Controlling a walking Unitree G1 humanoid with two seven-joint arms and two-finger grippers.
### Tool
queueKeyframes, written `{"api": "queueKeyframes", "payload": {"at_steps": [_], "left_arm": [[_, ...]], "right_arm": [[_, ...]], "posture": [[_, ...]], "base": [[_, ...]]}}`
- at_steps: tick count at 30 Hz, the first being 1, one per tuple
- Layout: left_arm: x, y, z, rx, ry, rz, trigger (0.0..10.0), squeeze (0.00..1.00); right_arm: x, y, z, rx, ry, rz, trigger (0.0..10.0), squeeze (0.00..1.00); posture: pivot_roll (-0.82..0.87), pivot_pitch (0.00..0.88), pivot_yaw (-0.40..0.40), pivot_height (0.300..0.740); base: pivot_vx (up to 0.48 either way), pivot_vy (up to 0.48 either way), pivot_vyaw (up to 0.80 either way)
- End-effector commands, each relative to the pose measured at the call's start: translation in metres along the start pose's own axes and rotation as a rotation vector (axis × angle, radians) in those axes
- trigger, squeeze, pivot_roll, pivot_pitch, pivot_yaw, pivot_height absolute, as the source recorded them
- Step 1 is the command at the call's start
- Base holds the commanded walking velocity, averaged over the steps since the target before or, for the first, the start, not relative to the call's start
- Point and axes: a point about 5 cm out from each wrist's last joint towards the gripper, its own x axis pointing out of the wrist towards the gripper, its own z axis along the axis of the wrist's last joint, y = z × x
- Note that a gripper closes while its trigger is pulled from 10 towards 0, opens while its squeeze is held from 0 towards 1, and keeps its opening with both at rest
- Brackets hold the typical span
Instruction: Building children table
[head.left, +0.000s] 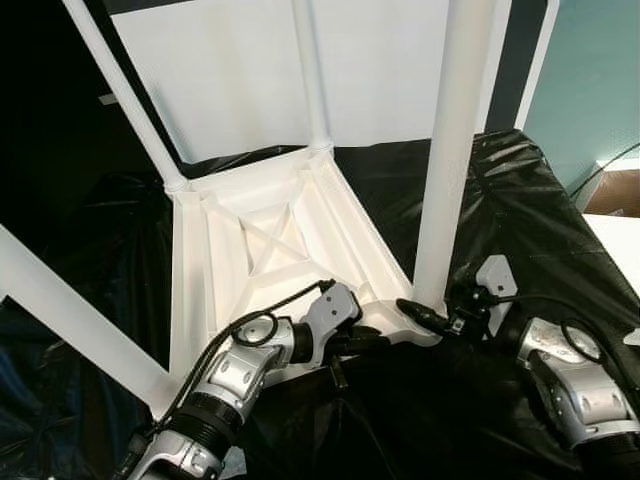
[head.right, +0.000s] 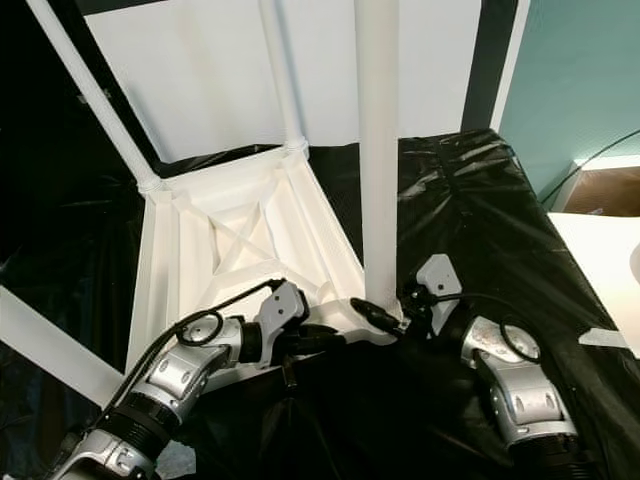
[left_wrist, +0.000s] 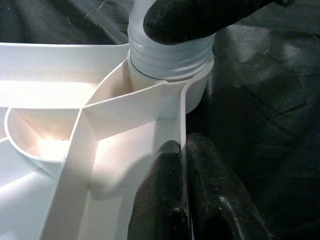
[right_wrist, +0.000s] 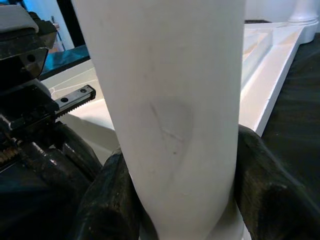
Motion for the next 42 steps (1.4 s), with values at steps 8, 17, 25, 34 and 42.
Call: {"api": "queueKeyframes", "payload": {"at_steps": [8, 17, 25, 34, 42], "left_arm": [[0.0, -0.016, -0.035, -0.145, 0.045, -0.057, 10.0, 0.0], [0.0, -0.017, -0.036, -0.15, 0.049, -0.07, 10.0, 0.0], [-0.001, -0.016, -0.036, -0.148, 0.05, -0.064, 10.0, 0.0], [-0.001, -0.015, -0.036, -0.149, 0.05, -0.062, 10.0, 0.0], [-0.001, -0.014, -0.035, -0.143, 0.049, -0.064, 10.0, 0.0]], "right_arm": [[0.005, 0.003, -0.007, 0.006, -0.071, -0.585, 0.0, 0.0], [0.011, 0.018, 0.007, -0.008, -0.167, -0.721, 0.0, 0.0], [0.025, 0.026, -0.003, 0.107, -0.114, -0.545, 10.0, 1.0], [0.02, 0.003, 0.006, -0.036, -0.077, -0.29, 10.0, 0.0], [0.014, -0.003, 0.011, -0.133, 0.056, 0.032, 0.8, 0.0]], "posture": [[-0.06, 0.0, 0.065, 0.74], [-0.07, 0.0, 0.079, 0.74], [-0.06, 0.0, 0.078, 0.74], [-0.07, 0.0, 0.081, 0.74], [-0.07, 0.0, 0.082, 0.74]], "base": [[0.0, 0.0, 0.0], [0.0, 0.0, 0.0], [0.0, 0.0, 0.0], [0.0, 0.0, 0.0], [0.0, 0.0, 0.0]]}}
